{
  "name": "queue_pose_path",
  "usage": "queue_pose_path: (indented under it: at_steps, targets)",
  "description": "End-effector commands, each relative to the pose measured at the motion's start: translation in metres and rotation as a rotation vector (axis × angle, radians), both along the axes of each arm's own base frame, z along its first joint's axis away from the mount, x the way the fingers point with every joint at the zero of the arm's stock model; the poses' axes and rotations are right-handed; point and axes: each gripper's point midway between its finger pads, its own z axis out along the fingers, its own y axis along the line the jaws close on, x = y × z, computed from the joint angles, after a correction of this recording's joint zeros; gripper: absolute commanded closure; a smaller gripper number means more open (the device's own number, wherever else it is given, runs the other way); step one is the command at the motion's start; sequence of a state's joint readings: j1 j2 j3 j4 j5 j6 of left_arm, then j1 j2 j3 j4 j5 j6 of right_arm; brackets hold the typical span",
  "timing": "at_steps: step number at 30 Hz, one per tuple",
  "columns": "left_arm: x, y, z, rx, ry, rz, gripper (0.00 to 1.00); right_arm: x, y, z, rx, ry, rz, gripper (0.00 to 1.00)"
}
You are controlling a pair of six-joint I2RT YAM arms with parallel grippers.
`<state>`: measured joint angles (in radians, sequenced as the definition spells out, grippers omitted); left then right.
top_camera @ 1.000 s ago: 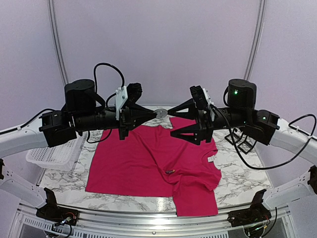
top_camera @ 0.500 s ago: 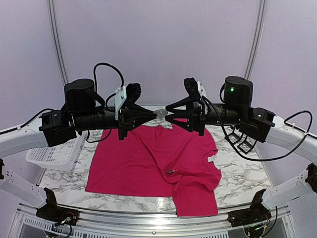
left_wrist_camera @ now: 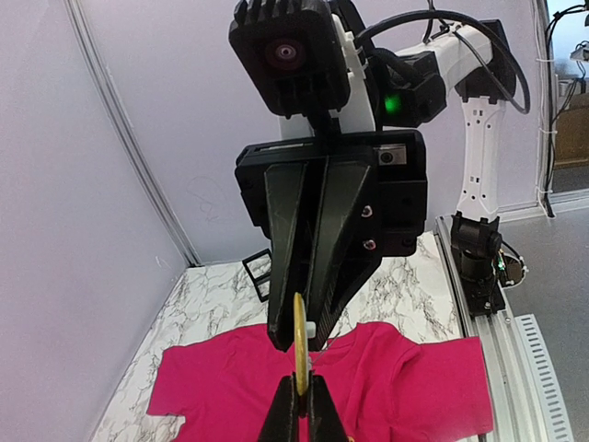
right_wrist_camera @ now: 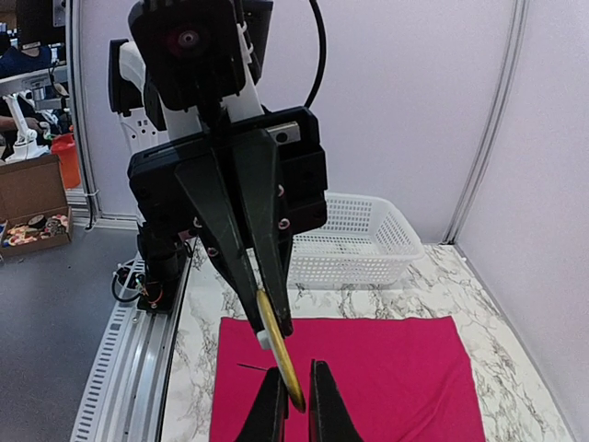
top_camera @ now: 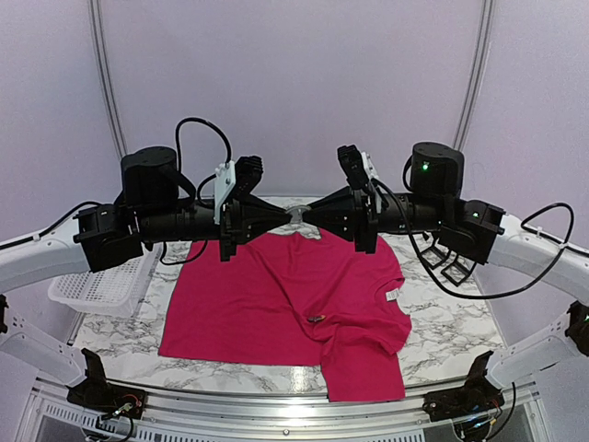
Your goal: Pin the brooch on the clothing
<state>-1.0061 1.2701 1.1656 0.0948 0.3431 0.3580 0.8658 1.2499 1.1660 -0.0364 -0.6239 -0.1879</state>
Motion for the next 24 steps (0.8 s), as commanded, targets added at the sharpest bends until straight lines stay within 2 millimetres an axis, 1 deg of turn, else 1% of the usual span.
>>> queue_pose_path:
  at_steps: [1,3,4,6,7,8,9,10,11,12,13,14,15,16,17,18,20,21,23,24]
  targets:
    - [-0.006,-0.002,0.001,0.009,0.025,-0.038,1.0,0.0,0.002,0.021,0.048,-0.014,0.013,0.95]
    - [-0.006,-0.002,0.002,0.008,0.026,-0.041,1.0,-0.001,0.001,0.02,0.047,-0.011,0.017,1.0]
    - [-0.006,-0.002,0.002,0.01,0.026,-0.041,1.0,0.0,0.001,0.025,0.066,-0.025,0.019,1.0]
    - [-0.002,-0.002,0.0,0.015,0.032,-0.019,1.0,0.002,-0.002,0.026,0.073,-0.024,0.009,1.0]
    - [0.002,-0.001,0.0,0.014,0.035,0.005,0.91,0.007,-0.005,0.024,0.073,-0.015,-0.008,1.0]
    - [0.009,0.0,-0.002,0.014,0.042,0.044,0.73,0.014,-0.01,0.023,0.076,-0.003,-0.034,1.0]
    - [0.017,0.003,-0.004,0.011,0.053,0.092,0.59,0.022,-0.015,0.018,0.074,0.019,-0.064,1.0]
    - [0.03,0.007,-0.007,0.004,0.072,0.16,0.46,0.034,-0.022,0.013,0.074,0.039,-0.109,1.0]
    - [0.046,0.012,-0.012,-0.009,0.107,0.234,0.38,0.048,-0.03,0.006,0.074,0.073,-0.176,1.0]
    - [0.067,0.022,-0.019,-0.017,0.154,0.319,0.36,0.061,-0.037,-0.004,0.065,0.107,-0.231,1.0]
    - [0.09,0.033,-0.033,-0.023,0.234,0.409,0.36,0.079,-0.047,-0.016,0.055,0.139,-0.315,1.0]
    - [0.112,0.048,-0.046,-0.034,0.313,0.498,0.36,0.093,-0.057,-0.03,0.049,0.199,-0.383,1.0]
    - [0.134,0.064,-0.073,-0.033,0.421,0.598,0.38,0.109,-0.068,-0.048,0.035,0.254,-0.457,1.0]
    - [0.151,0.08,-0.094,-0.04,0.503,0.69,0.4,0.124,-0.08,-0.066,0.021,0.305,-0.53,1.0]
    - [0.162,0.099,-0.127,-0.022,0.582,0.775,0.43,0.135,-0.09,-0.085,0.008,0.362,-0.584,1.0]
    - [0.169,0.113,-0.153,-0.019,0.651,0.839,0.47,0.147,-0.102,-0.104,0.004,0.416,-0.632,1.0]
    - [0.17,0.135,-0.205,0.008,0.765,0.923,0.5,0.165,-0.125,-0.149,-0.008,0.529,-0.722,1.0]
    - [0.166,0.142,-0.233,0.038,0.819,0.958,0.52,0.174,-0.137,-0.167,-0.009,0.563,-0.764,1.0]
    - [0.154,0.154,-0.28,0.108,0.907,1.013,0.54,0.188,-0.156,-0.199,-0.027,0.623,-0.836,1.0]
    - [0.147,0.158,-0.3,0.141,0.949,1.027,0.55,0.194,-0.163,-0.214,-0.041,0.648,-0.86,1.0]
